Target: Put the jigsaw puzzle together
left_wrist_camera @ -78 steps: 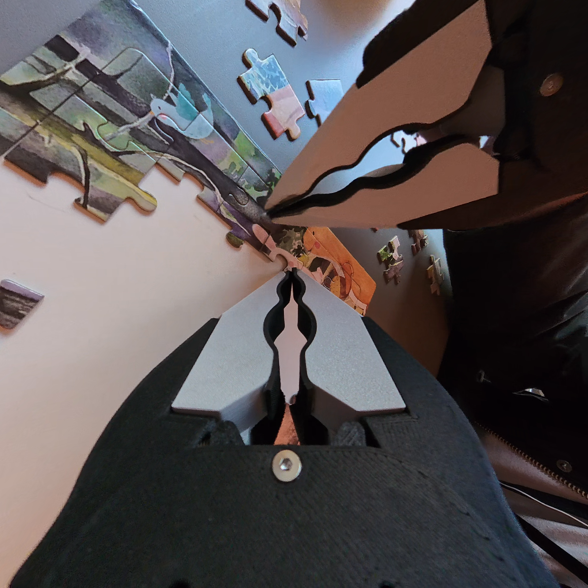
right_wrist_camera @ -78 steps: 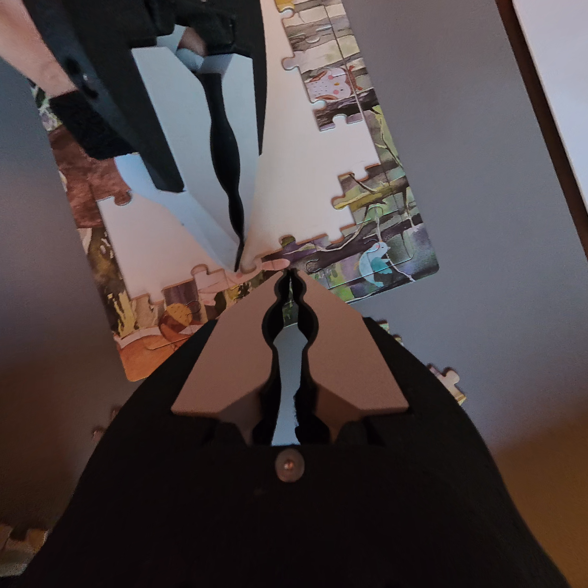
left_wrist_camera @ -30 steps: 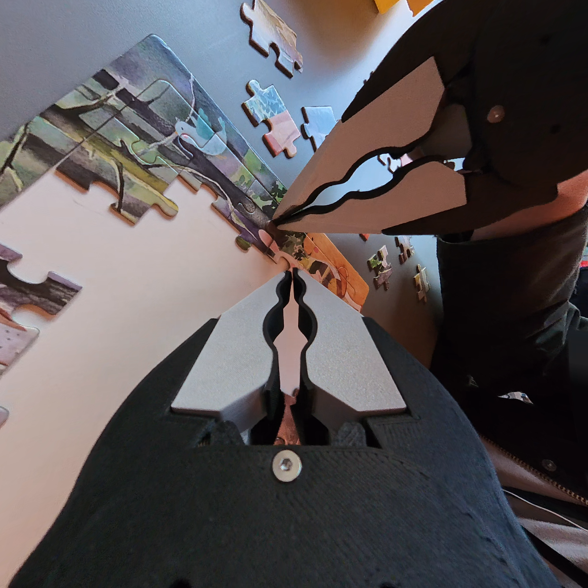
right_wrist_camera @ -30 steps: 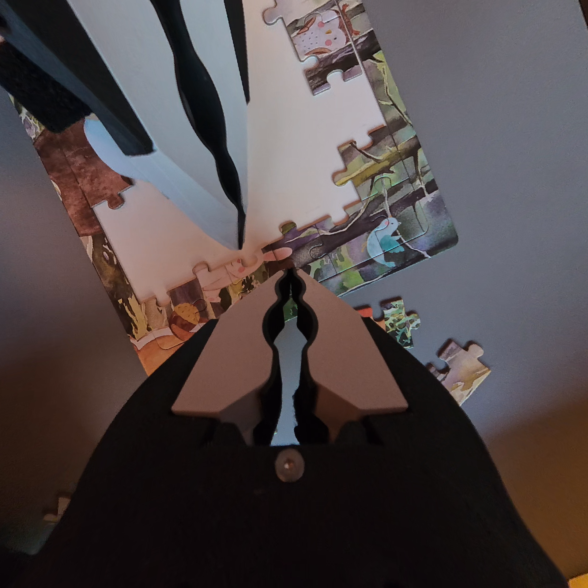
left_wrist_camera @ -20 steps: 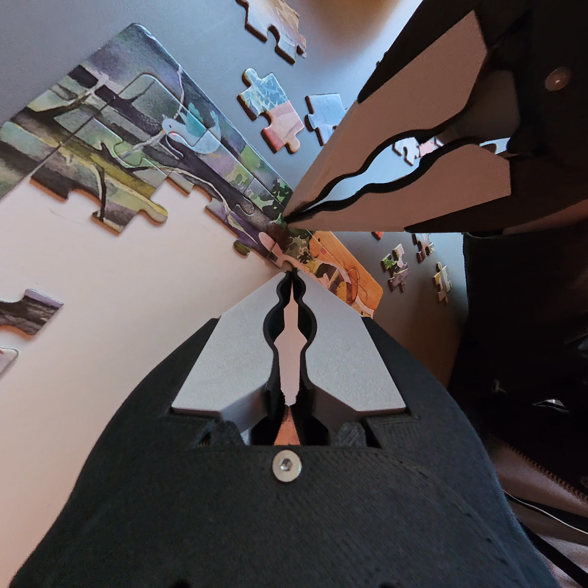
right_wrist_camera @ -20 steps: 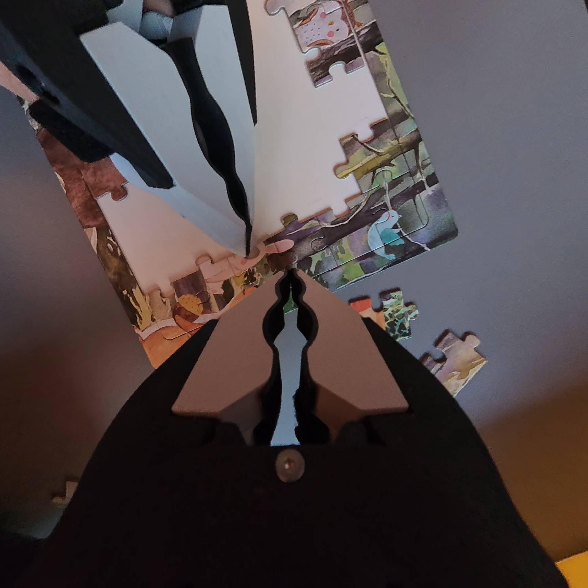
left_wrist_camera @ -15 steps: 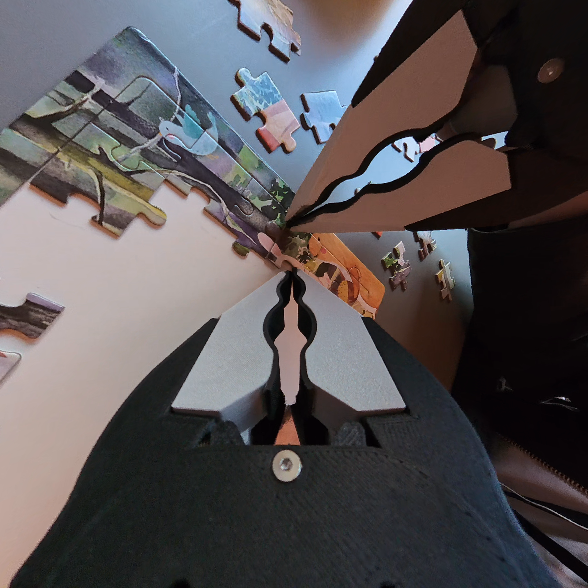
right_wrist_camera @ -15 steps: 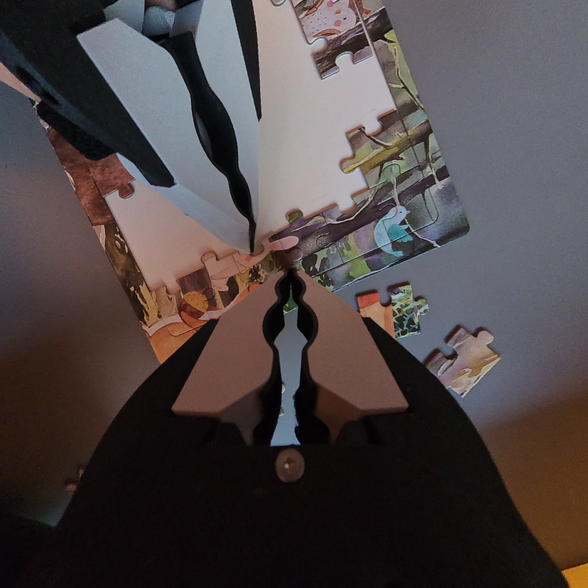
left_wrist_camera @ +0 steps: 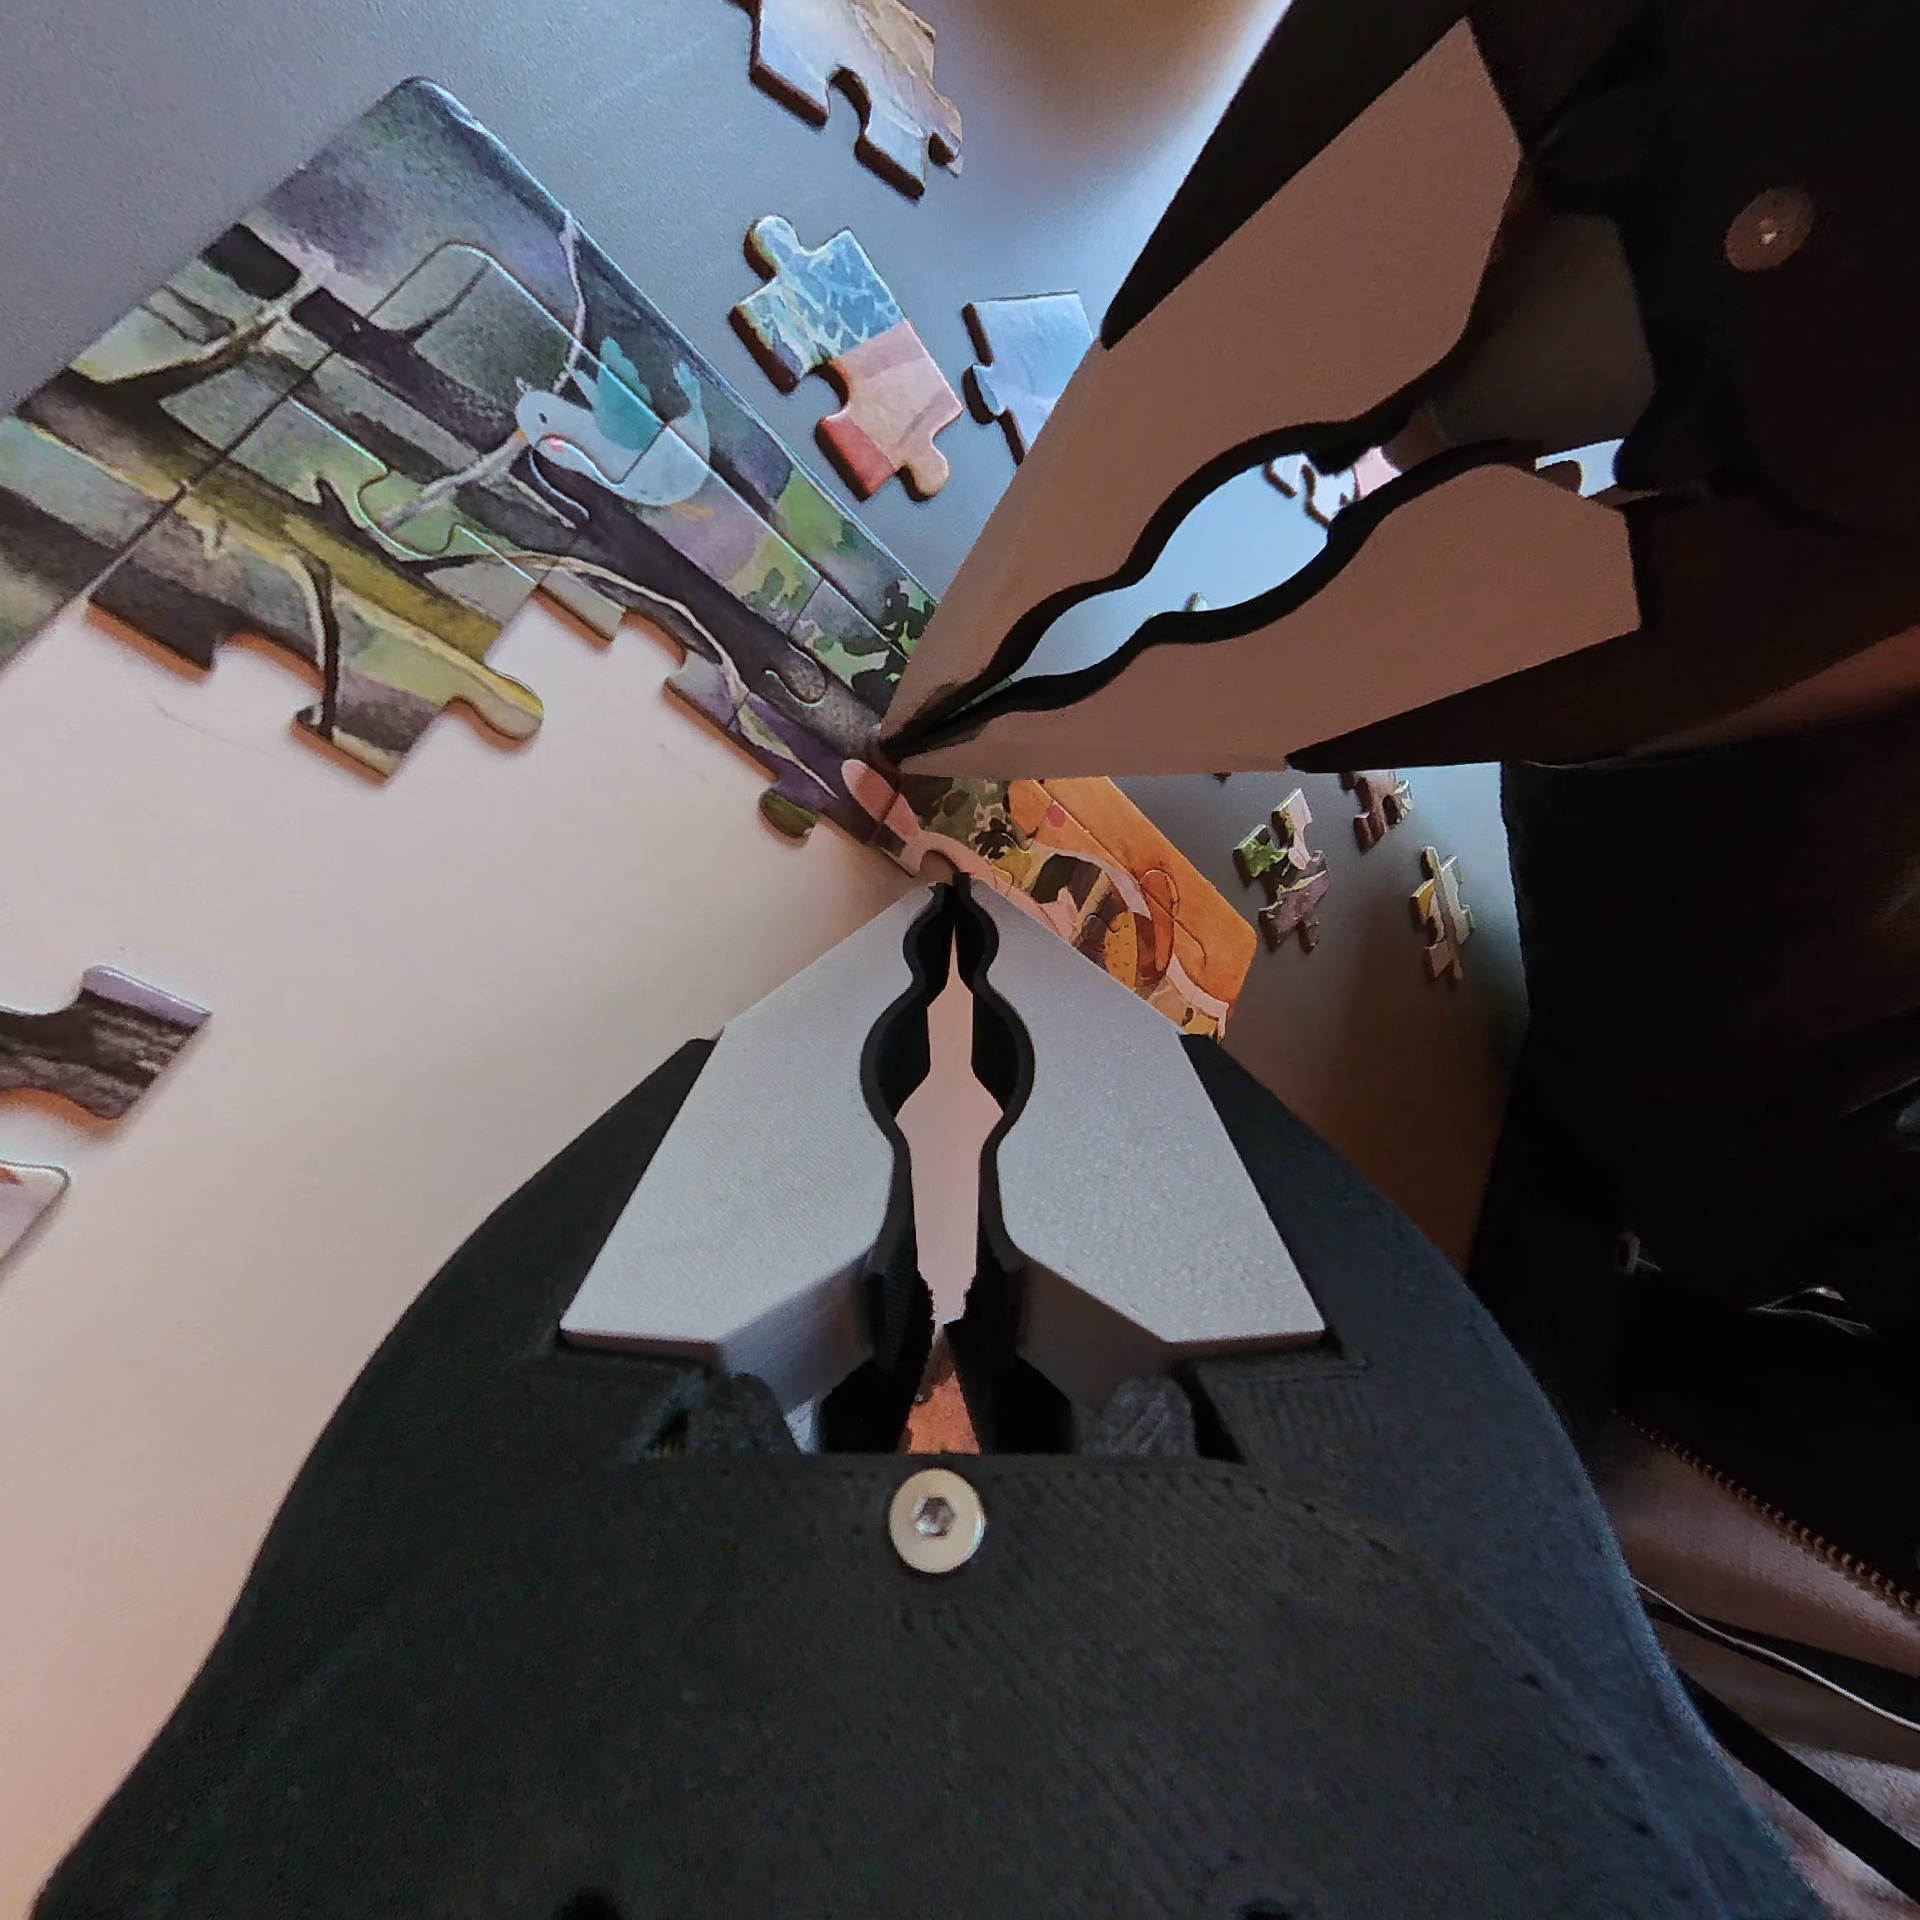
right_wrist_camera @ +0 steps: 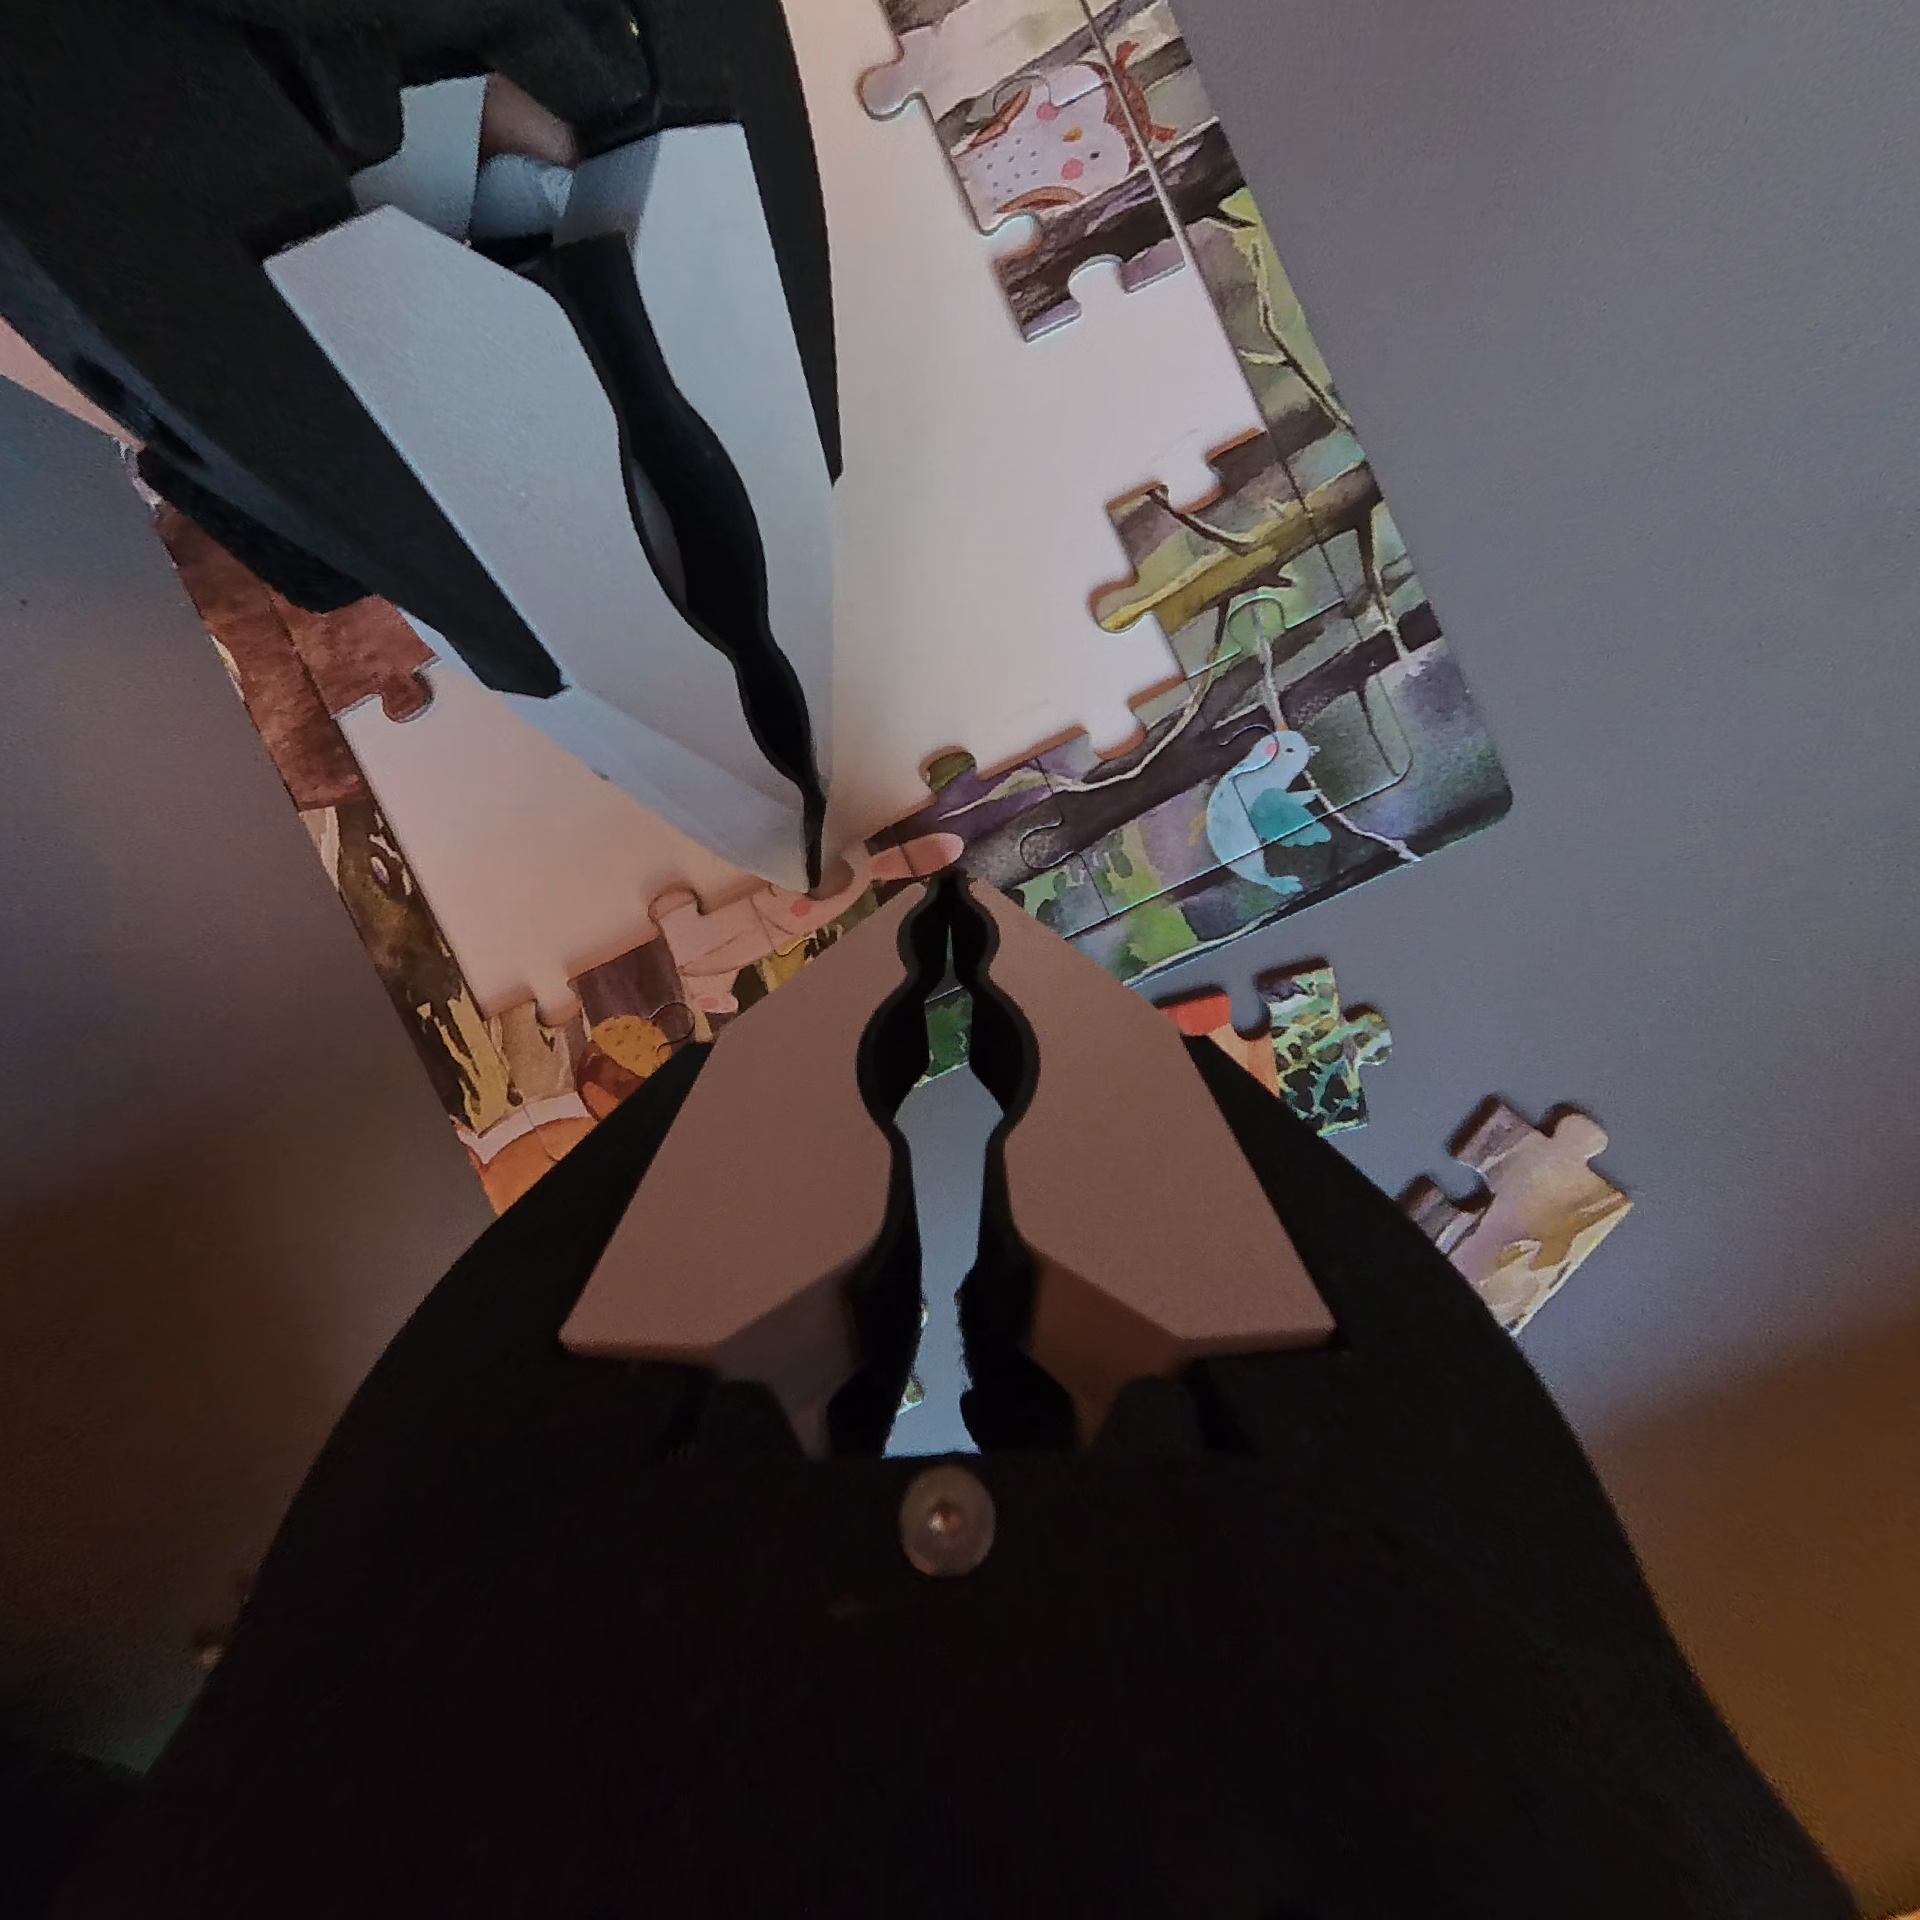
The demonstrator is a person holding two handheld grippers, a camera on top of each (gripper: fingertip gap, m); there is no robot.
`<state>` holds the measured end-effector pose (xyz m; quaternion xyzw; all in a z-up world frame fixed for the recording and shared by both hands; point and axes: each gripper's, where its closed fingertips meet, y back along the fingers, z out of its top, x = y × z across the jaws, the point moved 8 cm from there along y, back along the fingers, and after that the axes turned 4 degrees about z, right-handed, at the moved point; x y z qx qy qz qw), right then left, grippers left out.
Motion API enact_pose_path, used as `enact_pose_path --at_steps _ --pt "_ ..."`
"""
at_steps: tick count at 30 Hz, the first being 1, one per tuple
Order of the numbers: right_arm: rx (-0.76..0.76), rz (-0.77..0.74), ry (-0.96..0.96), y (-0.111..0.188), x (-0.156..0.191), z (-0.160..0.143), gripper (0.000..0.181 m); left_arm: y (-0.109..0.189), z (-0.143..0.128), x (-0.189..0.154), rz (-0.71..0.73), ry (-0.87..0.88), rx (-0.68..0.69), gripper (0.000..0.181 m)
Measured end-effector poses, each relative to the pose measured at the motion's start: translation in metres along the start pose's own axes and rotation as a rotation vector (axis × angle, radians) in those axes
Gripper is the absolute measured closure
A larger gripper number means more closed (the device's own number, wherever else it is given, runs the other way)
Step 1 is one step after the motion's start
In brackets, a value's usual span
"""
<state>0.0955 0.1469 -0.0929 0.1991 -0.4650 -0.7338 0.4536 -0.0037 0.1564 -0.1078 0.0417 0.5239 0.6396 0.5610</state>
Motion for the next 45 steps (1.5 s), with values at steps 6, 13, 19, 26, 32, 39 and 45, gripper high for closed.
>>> enact_pose_path --at_steps 6,13,19,26,32,39,45 --pt "0.05 -0.041 -0.007 -0.001 0.003 0.004 0.181 0.001 0.0 -0.002 0.019 -0.027 0.007 0.181" --pt "0.025 -0.028 -0.011 -0.001 0.002 0.003 0.181 0.008 -0.001 0.002 0.002 -0.002 0.001 0.181" --pt "-0.076 -0.081 0.001 0.016 -0.008 0.004 0.181 0.031 0.009 0.01 0.122 -0.092 -0.089 0.179" --pt "-0.034 -0.089 -0.055 0.018 -0.021 -0.017 0.167 0.023 0.011 -0.004 0.421 -0.48 -0.131 0.162" --pt "-0.102 -0.125 -0.068 0.013 -0.029 -0.013 0.176 0.014 0.006 -0.003 0.471 -0.55 -0.074 0.153" --pt "-0.105 -0.101 -0.061 0.009 -0.028 -0.014 0.181 0.008 0.005 -0.004 0.504 -0.588 -0.052 0.155" --pt "-0.095 -0.114 -0.043 0.008 -0.026 -0.013 0.181 0.005 0.005 -0.003 0.503 -0.567 -0.068 0.156"
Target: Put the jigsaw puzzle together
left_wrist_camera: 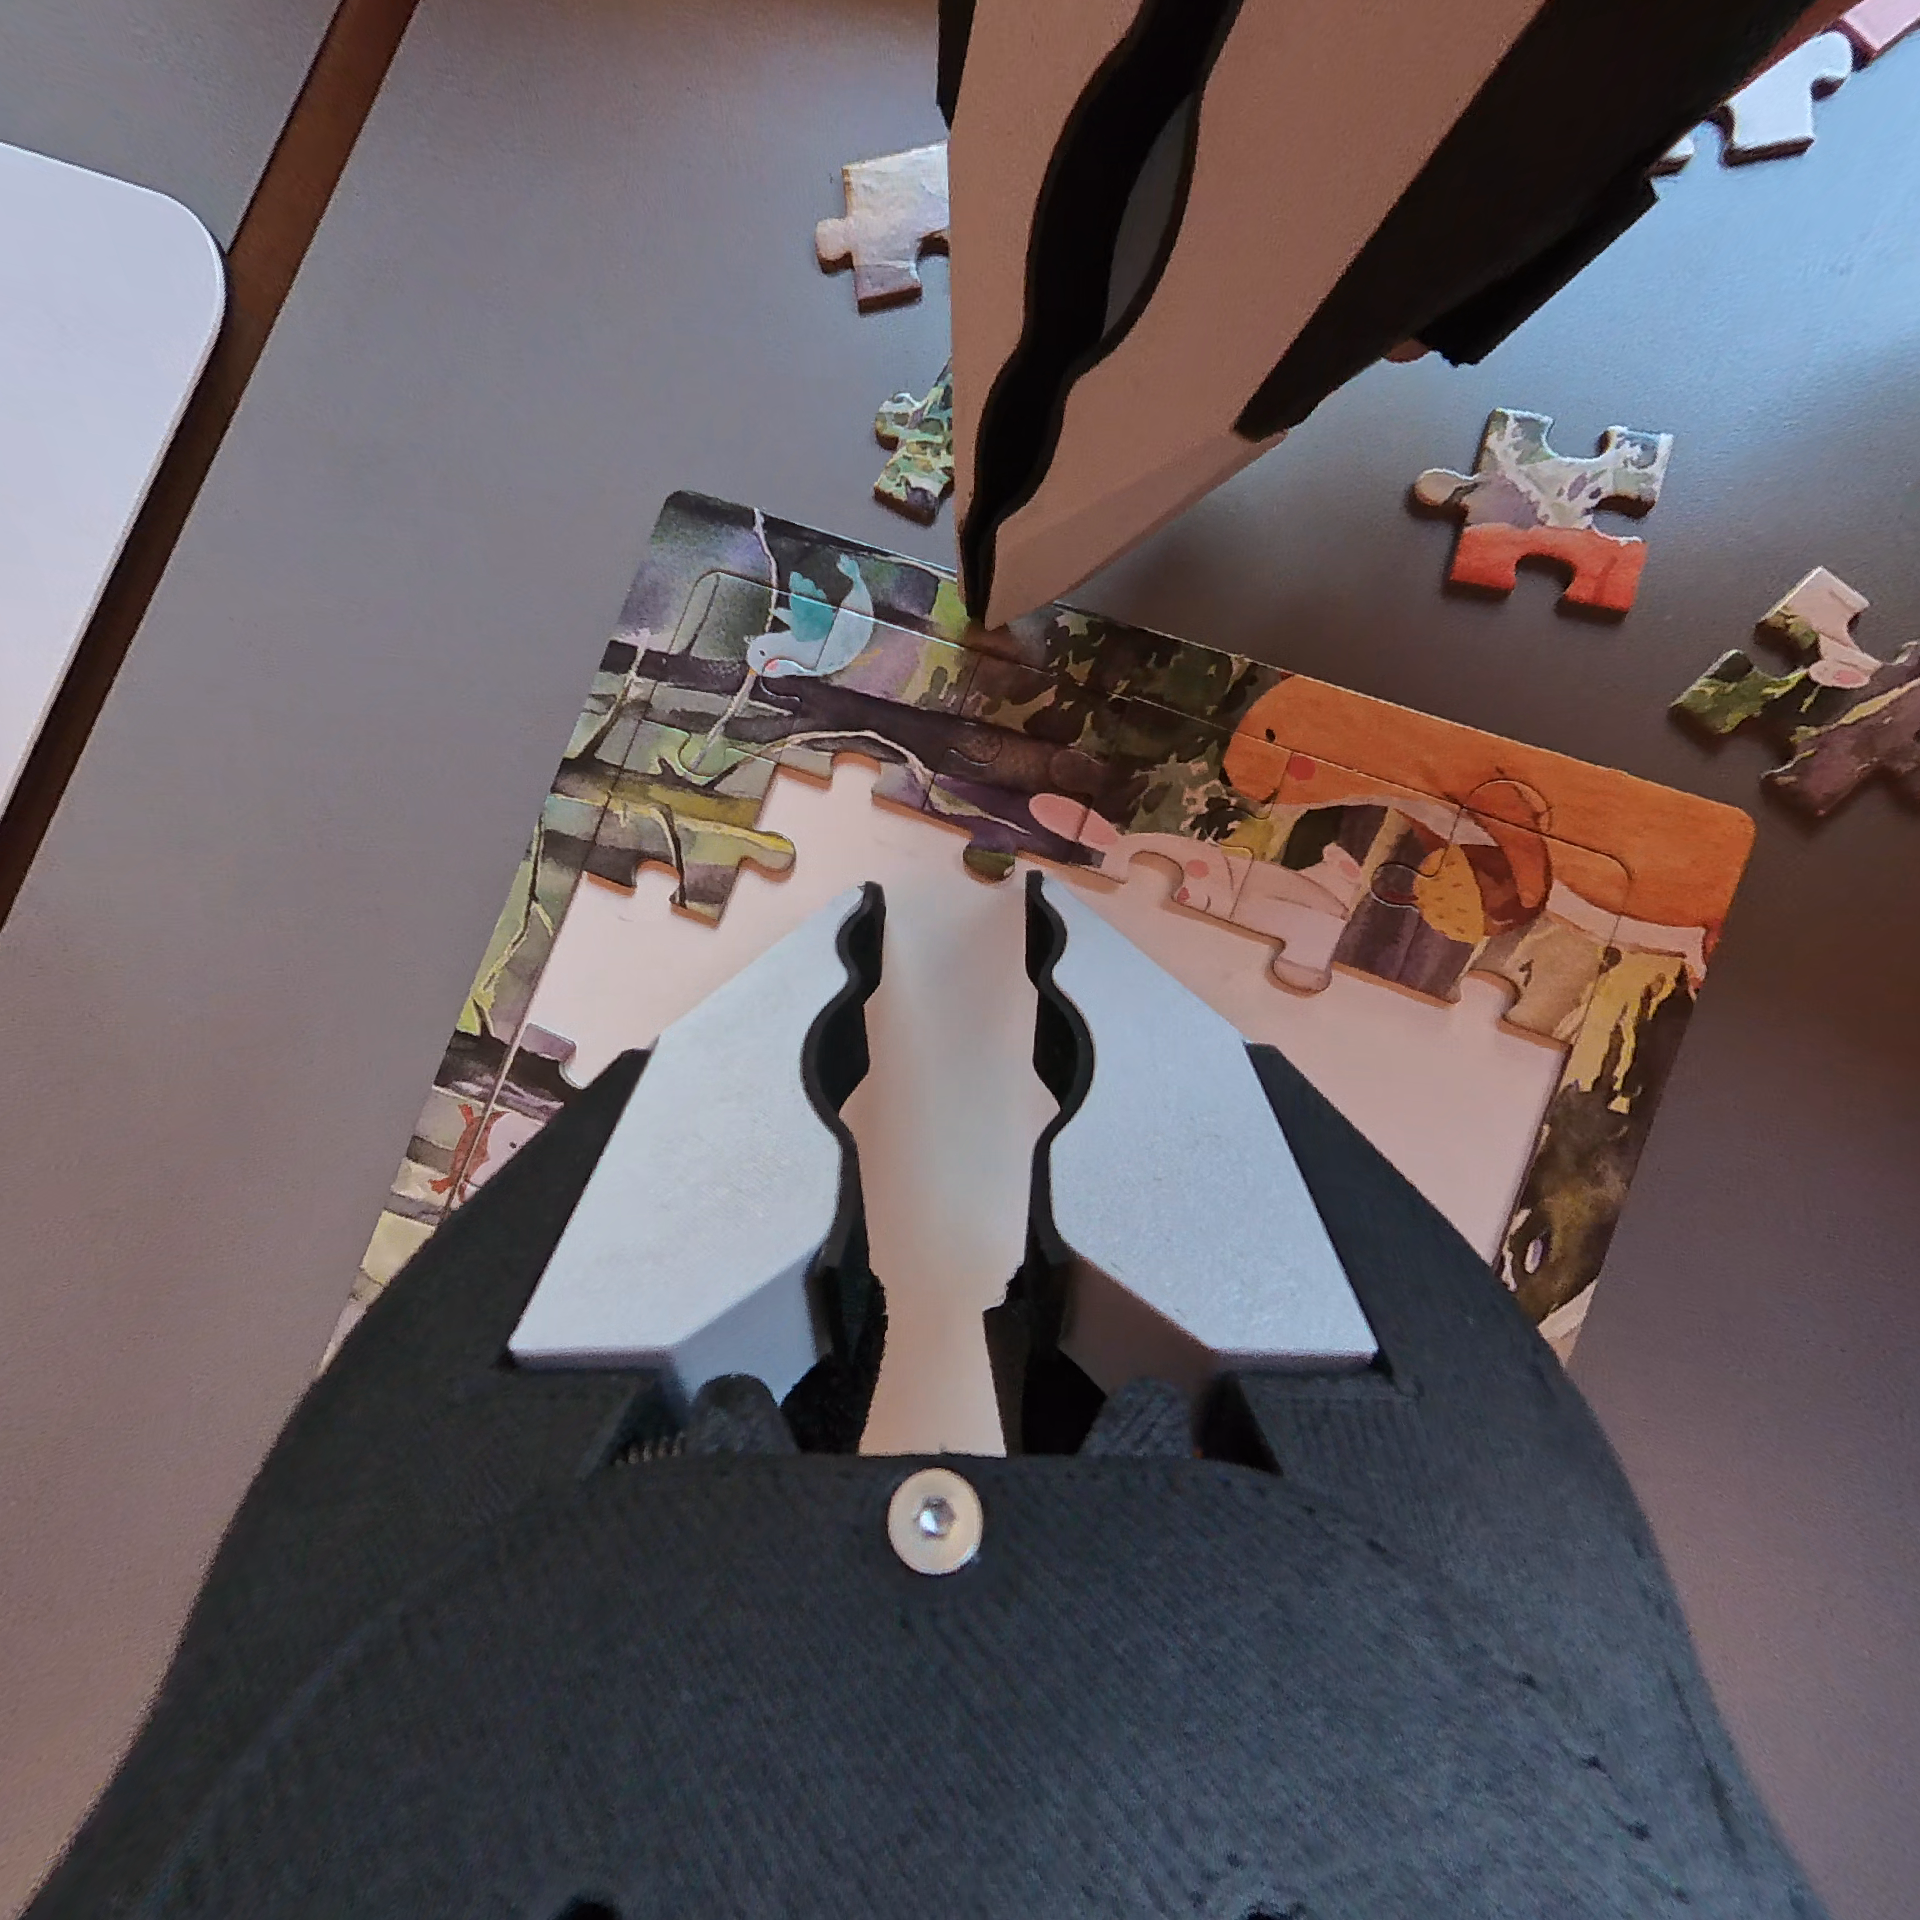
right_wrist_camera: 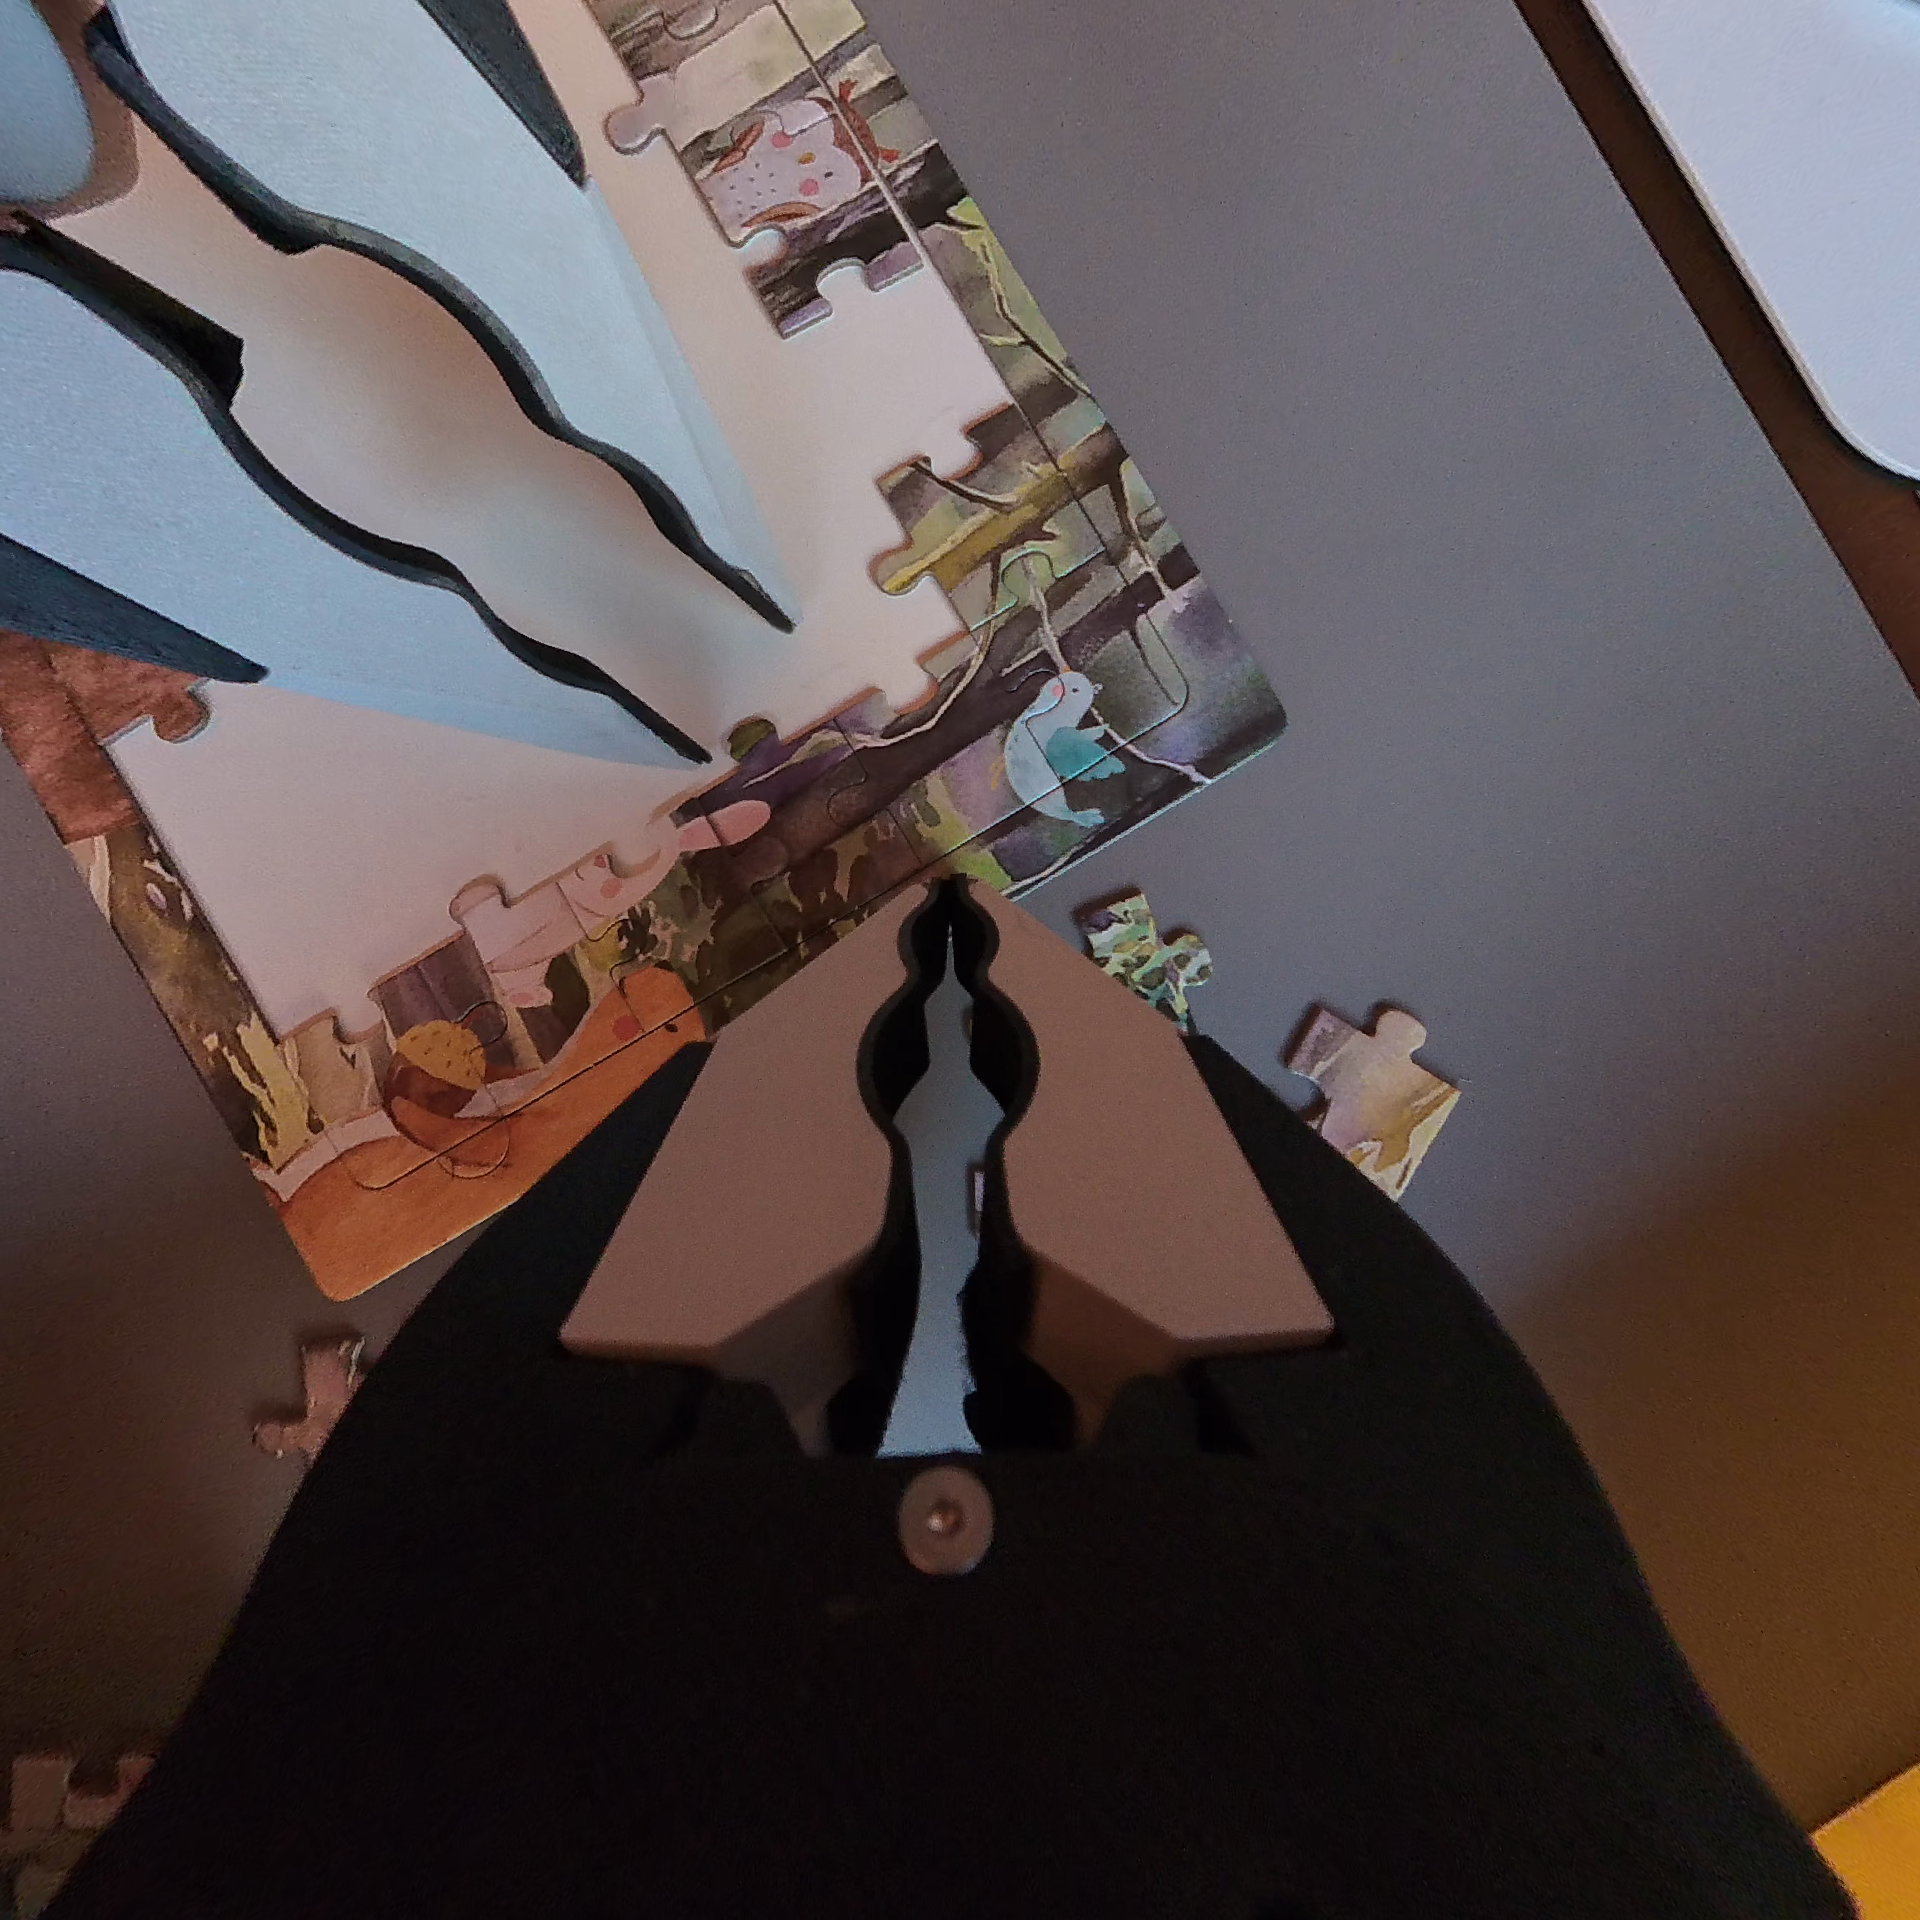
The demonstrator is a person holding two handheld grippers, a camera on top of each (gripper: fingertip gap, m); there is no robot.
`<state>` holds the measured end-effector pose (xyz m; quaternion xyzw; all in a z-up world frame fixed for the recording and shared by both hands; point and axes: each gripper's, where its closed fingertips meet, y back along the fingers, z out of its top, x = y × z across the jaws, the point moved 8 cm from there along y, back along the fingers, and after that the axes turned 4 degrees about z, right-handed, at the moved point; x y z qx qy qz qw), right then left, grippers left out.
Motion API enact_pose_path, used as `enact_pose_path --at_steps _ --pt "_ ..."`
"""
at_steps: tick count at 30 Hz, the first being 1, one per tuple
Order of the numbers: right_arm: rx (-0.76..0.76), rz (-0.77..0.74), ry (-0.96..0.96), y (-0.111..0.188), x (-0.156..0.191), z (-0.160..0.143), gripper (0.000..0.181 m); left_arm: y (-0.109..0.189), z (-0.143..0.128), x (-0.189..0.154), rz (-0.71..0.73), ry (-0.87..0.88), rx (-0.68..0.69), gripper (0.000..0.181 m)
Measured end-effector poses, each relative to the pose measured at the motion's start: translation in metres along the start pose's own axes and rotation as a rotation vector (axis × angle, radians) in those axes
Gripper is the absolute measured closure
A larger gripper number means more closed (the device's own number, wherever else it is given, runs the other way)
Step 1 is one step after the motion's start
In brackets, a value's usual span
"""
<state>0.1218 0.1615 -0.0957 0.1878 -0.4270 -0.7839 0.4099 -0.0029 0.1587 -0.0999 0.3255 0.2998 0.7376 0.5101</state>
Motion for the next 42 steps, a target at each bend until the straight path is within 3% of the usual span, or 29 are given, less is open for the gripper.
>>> enact_pose_path --at_steps 21,26,31,42 --pt "0.012 0.018 0.03 0.003 0.001 -0.002 0.181 -0.004 0.001 0.002 -0.004 0.079 -0.014 0.156" --pt "-0.094 0.14 0.045 0.013 0.015 0.013 0.181 -0.004 0.001 0.002 -0.006 0.078 -0.014 0.157" --pt "0.024 0.182 0.04 -0.002 0.02 0.005 0.181 -0.004 0.001 0.002 -0.009 0.082 -0.013 0.157" --pt "-0.026 0.176 0.049 0.002 0.018 0.005 0.181 -0.004 0.002 0.001 -0.01 0.084 -0.012 0.157"
